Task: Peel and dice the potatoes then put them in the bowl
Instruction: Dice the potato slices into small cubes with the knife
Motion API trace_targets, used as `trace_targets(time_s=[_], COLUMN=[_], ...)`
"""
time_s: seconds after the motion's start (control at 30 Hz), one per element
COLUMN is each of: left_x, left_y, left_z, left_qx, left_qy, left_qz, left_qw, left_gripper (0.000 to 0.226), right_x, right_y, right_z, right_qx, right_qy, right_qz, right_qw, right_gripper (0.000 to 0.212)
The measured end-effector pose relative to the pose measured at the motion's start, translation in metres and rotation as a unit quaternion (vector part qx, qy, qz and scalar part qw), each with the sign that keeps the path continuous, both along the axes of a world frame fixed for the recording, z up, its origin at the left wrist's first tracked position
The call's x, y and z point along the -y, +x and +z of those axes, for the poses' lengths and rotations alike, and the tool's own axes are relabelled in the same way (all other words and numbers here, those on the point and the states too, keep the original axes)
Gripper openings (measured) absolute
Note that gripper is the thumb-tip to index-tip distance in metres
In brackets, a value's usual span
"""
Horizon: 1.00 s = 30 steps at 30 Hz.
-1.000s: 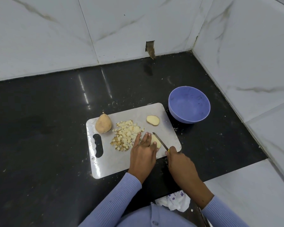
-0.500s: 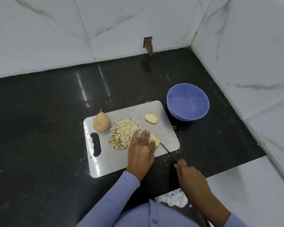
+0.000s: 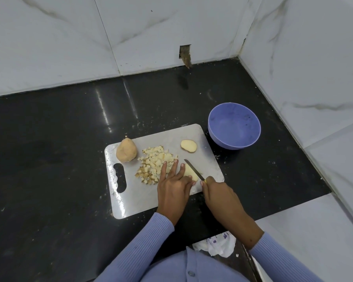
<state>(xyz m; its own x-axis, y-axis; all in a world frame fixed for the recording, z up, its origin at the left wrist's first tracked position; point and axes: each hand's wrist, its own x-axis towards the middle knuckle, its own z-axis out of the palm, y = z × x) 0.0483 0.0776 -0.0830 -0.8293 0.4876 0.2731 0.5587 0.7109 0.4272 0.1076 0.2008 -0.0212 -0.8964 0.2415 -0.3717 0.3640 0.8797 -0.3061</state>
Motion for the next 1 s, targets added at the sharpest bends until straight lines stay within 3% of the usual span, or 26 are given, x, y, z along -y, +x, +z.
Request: trace_targets(time_s=[0.2, 0.47, 0.7, 0.83, 1.0], left_x=[0.001, 0.002, 0.002, 0.001, 0.0], left_y=[0.001, 0.0, 0.0, 0.001, 0.002], left_z=[0.001, -0.001, -0.002, -0.002, -0.003], left_qx=[0.016, 0.009, 0.006, -0.01, -0.009], left_qy=[-0.001, 0.011, 0.01, 0.009, 0.005], left_qz=[-0.007, -0.014, -0.006, -0.001, 0.003], left_qw=[1.0, 1.0, 1.0, 1.0, 1.0], left_gripper=[0.031, 0.03, 0.029, 0.016, 0.014], right_x=[0.007, 0.004, 0.004, 0.005, -0.001], right_y=[0.004, 0.006, 0.001, -0.002, 0.03], right_z=[-0.011, -0.008, -0.011, -0.011, -0.013], right_qx=[0.027, 0.001, 0.019, 0.032, 0.07], right_qy=[0.055, 0.03, 0.035, 0.029, 0.044], right_qz=[0.015, -0.007, 0.003, 0.001, -0.004], right_qw=[0.998, 1.0, 0.999, 0.999, 0.997], right_gripper=[0.033, 0.034, 0.034, 0.035, 0.032])
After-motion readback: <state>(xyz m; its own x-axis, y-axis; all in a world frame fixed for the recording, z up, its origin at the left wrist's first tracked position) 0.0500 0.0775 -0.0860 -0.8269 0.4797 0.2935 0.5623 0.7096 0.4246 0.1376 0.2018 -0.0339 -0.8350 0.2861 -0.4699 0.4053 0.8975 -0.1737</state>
